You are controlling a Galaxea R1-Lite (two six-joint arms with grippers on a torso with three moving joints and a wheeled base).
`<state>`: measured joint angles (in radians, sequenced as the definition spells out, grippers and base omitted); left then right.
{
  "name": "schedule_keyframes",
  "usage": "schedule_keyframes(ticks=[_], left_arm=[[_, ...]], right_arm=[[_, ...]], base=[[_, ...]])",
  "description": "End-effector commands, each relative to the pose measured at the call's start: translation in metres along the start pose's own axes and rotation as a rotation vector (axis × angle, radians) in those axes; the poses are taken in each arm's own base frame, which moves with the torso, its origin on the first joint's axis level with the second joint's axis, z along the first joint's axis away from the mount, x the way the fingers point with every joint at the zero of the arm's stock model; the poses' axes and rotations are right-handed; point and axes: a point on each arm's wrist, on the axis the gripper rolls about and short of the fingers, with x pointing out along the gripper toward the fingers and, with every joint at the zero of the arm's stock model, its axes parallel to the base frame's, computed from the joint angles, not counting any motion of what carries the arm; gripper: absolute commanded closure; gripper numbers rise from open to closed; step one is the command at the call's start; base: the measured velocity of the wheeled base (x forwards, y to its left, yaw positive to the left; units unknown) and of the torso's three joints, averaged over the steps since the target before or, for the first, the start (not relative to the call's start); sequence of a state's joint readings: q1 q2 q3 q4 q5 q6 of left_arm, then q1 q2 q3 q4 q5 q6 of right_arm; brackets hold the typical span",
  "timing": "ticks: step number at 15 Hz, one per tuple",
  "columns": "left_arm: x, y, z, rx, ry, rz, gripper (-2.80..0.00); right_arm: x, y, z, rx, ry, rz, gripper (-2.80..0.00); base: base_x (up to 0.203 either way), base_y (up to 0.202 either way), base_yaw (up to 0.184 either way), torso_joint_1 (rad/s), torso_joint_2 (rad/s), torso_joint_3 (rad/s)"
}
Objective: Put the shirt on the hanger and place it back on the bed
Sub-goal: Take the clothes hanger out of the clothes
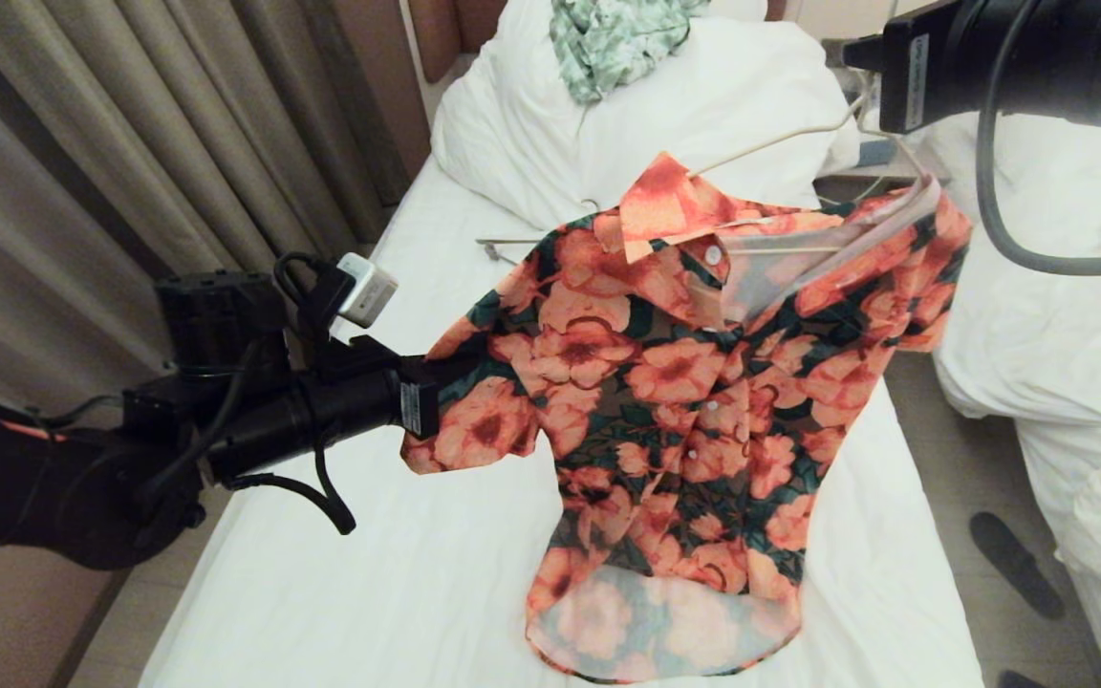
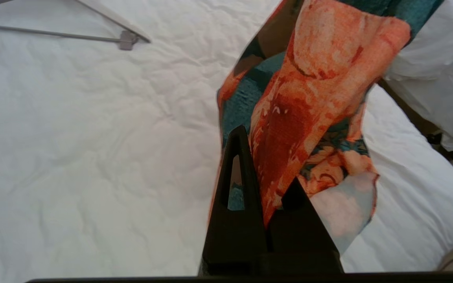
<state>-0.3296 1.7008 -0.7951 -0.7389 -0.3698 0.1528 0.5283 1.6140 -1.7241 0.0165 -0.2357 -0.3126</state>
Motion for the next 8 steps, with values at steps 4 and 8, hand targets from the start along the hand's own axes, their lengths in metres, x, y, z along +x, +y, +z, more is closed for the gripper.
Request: schedule_keyframes(ticks=[4, 8], left_arm=[[0.003, -0.002, 0.002, 0.005, -0.009, -0.008, 0.00], [0.000, -0.006, 0.012, 0.017, -0.048, 0.029, 0.00]], right_arm=[[-0.003, -0.004, 0.001, -0.001, -0.003, -0.010, 0.00], [-0.002, -0.002, -0.002, -0.003, 0.007, -0.002, 0.00]], base=[[0.000, 0.000, 0.000, 0.000, 0.00, 0.000], [0.000, 0.000, 0.000, 0.000, 0.00, 0.000]])
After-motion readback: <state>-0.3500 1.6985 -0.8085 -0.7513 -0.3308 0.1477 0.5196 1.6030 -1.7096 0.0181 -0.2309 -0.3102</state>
